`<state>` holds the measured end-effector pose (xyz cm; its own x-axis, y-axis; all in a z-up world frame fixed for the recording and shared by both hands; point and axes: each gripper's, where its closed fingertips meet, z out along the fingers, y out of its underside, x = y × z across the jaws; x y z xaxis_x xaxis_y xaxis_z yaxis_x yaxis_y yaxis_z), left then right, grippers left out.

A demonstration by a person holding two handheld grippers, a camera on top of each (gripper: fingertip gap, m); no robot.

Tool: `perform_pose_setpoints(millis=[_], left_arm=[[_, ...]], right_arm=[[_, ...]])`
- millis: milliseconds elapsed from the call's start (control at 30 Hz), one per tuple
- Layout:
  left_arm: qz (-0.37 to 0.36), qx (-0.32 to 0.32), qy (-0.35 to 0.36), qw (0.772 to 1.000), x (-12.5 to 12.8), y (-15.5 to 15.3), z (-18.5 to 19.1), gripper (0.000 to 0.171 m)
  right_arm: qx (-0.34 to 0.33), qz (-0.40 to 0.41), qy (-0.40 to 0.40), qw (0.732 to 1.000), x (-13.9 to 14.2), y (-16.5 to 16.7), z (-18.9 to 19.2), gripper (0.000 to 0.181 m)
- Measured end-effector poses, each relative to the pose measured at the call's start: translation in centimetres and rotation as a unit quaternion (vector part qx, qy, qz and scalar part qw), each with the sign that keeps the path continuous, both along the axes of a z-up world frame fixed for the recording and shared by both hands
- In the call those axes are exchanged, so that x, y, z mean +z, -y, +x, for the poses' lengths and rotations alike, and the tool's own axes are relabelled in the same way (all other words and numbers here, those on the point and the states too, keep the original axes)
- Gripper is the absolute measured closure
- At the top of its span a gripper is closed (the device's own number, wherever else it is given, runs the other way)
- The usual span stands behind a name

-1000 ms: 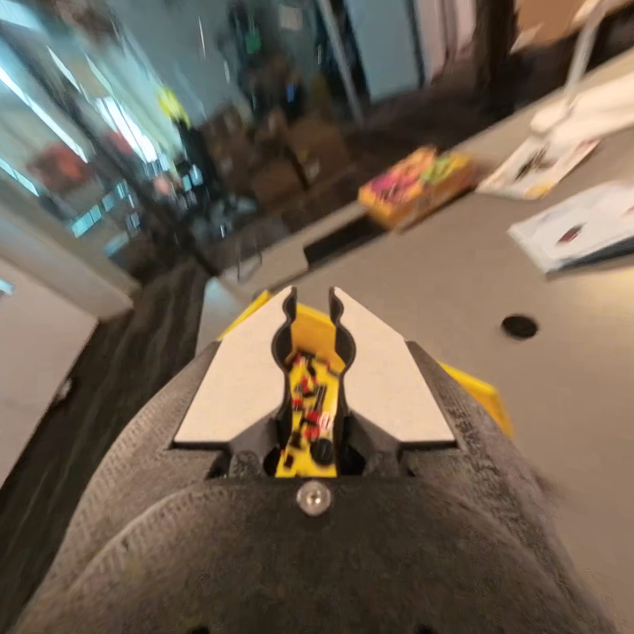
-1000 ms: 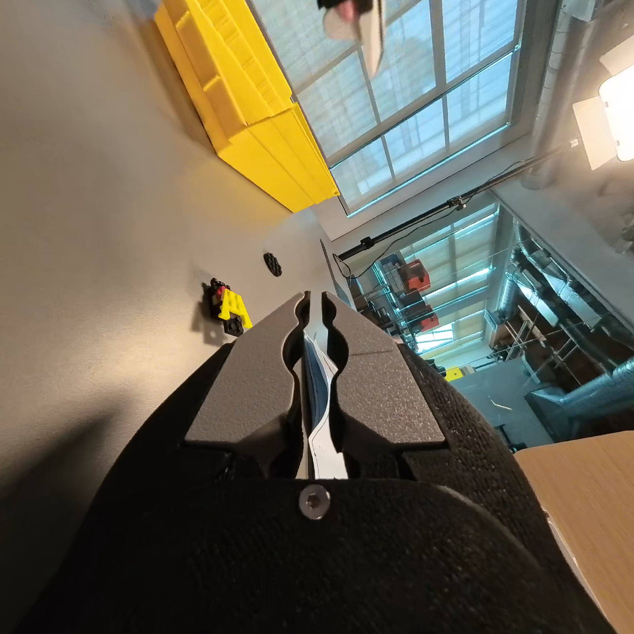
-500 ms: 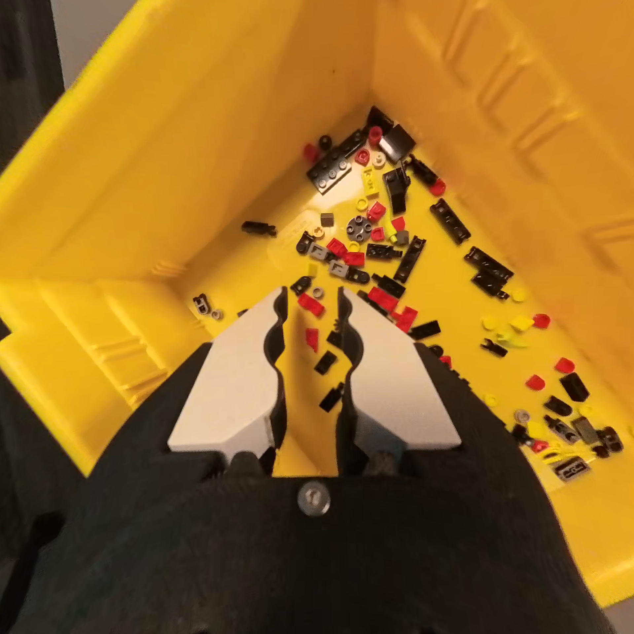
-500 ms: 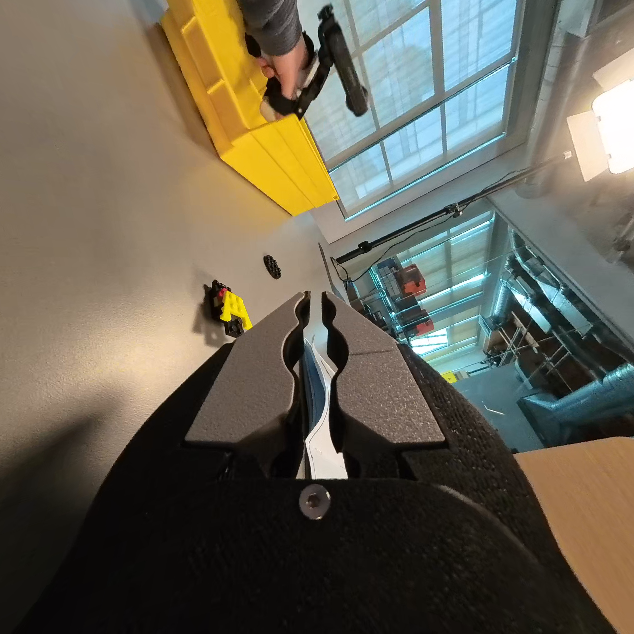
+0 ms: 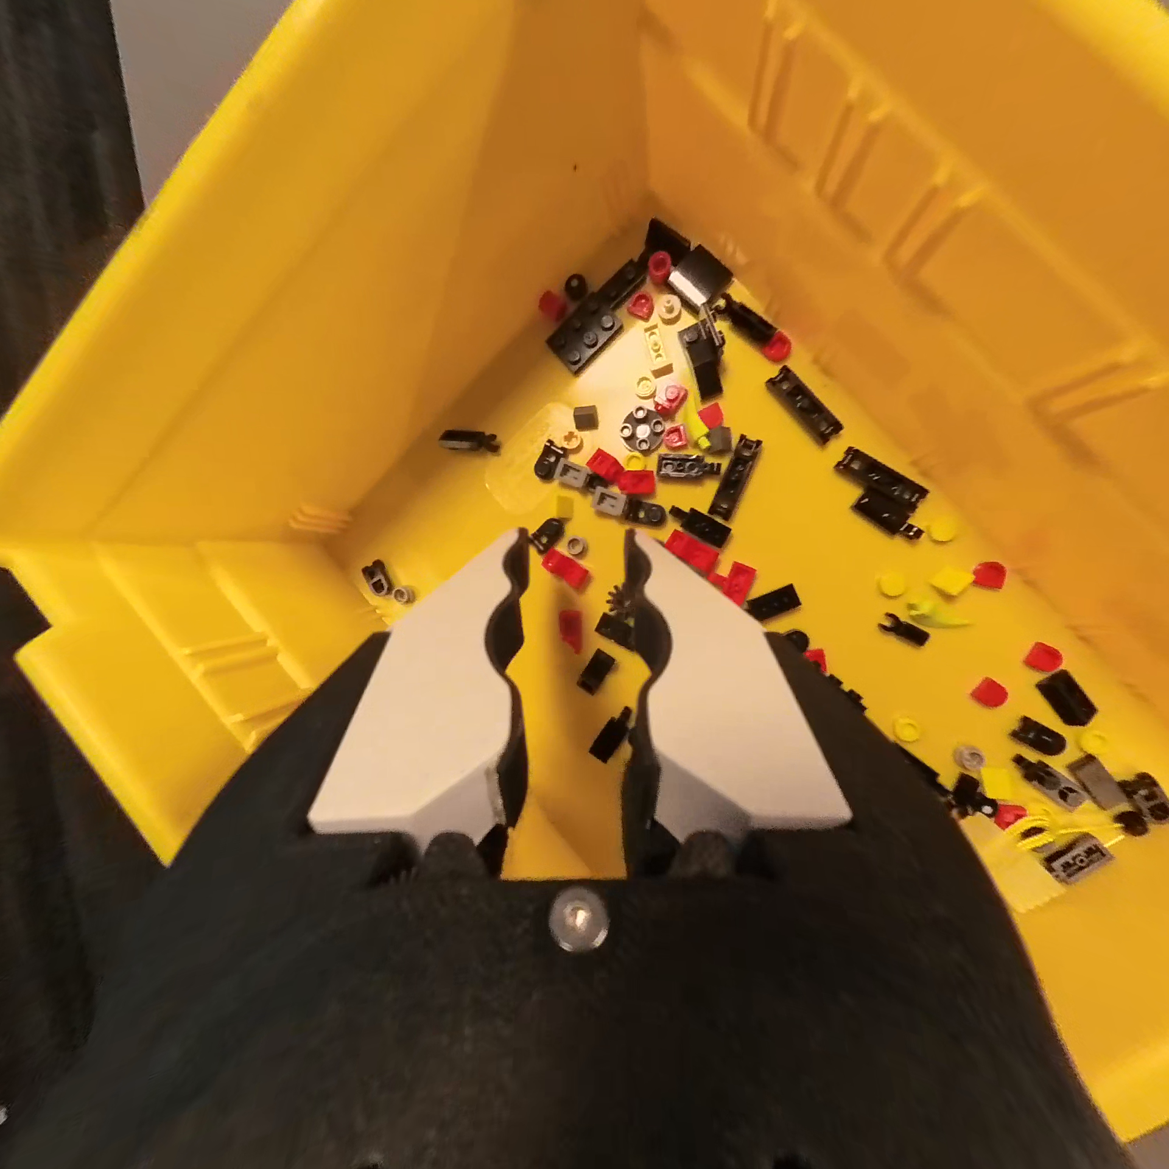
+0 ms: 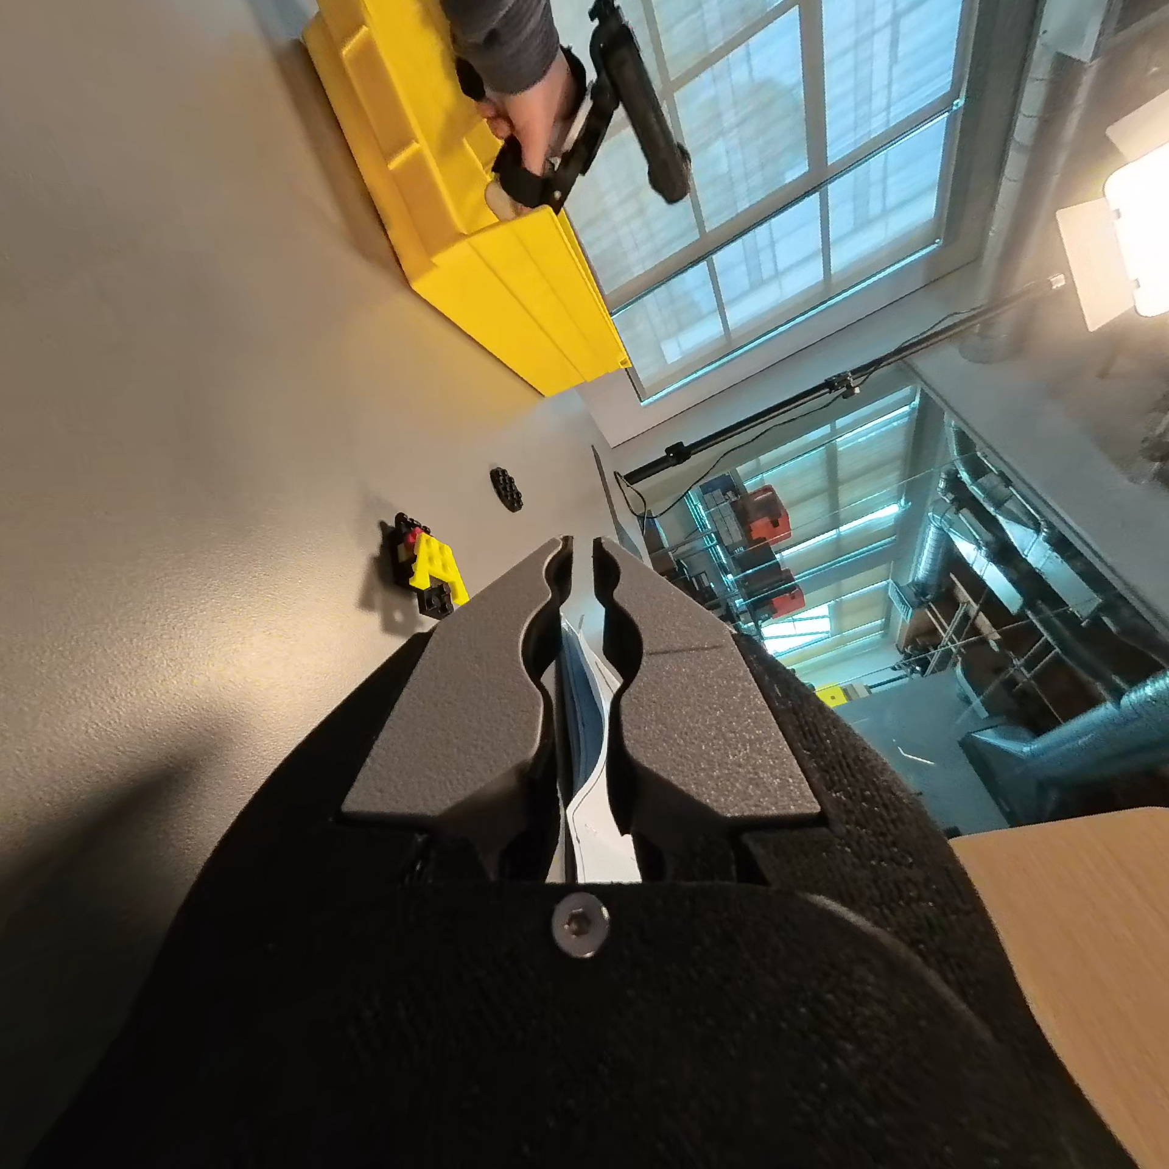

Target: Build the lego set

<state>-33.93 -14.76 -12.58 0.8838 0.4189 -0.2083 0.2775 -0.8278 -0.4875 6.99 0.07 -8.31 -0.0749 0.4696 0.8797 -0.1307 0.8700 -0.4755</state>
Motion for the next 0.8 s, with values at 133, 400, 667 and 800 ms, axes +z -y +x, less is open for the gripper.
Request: perform_pose_setpoints(millis=[133, 400, 667, 800], left_arm=[[0.014, 0.001, 0.02, 1.0, 0.2, -0.4, 0.1, 0.144], [-0.019, 0.045, 0.141, 0.989, 0.3, -0.5, 0.2, 0.158], [-0.109, 0.069, 0.155, 0.979, -1.1, 1.0, -0.4, 0.157], [-0.102, 0.087, 0.195, 0.972, -2.0, 0.9, 0.0, 0.154]], right_arm=[[-0.002, -0.001, 0.0, 1.0, 0.0, 0.0, 0.0, 0.177], [-0.008, -0.006, 0.001, 1.0, 0.0, -0.2, 0.0, 0.177], [-0.01, -0.01, 0.001, 1.0, 0.1, -0.3, 0.1, 0.177], [-0.009, -0.008, 0.001, 1.0, 0.1, -0.2, 0.1, 0.177]])
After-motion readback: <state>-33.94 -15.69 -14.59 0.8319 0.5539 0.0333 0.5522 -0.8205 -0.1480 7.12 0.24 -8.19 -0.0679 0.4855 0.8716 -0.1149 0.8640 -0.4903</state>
